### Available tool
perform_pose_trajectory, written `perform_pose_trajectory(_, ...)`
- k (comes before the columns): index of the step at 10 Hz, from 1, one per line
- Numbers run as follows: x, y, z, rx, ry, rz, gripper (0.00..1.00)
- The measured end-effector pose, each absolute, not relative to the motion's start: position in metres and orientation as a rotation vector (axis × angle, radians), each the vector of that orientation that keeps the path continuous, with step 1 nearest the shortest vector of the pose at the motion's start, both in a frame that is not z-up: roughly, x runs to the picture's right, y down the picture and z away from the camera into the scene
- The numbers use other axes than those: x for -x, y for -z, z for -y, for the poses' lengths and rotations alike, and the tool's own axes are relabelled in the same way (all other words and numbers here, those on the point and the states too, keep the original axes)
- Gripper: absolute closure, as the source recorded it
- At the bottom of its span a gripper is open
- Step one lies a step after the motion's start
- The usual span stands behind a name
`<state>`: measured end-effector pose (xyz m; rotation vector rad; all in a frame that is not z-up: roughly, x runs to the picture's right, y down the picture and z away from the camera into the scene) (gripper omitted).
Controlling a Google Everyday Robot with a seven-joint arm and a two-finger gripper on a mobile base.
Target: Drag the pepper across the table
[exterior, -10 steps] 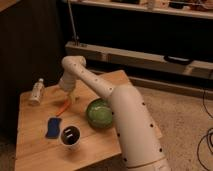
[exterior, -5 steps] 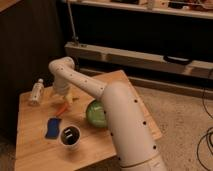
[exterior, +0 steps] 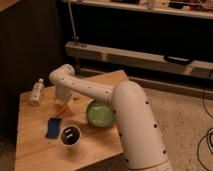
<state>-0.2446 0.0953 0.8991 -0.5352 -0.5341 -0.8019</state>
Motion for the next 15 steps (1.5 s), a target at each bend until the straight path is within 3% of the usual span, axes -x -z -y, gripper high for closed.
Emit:
perform_pose_trajectory(5, 0.248, -0.926, -0.09, 0.539, 0.729, 0.658, 0.21)
perform_pose_trajectory(6, 0.251, -0.929, -0.089, 0.543, 0.731, 0.672, 0.26)
perform_pose_trajectory(13, 0.26, -0.938, -0.082, 0.555, 0.746, 0.694, 0.98)
perform_pose_trajectory(15, 0.262, -0.94, -0.078, 0.587, 0.76, 0.707, 1.0)
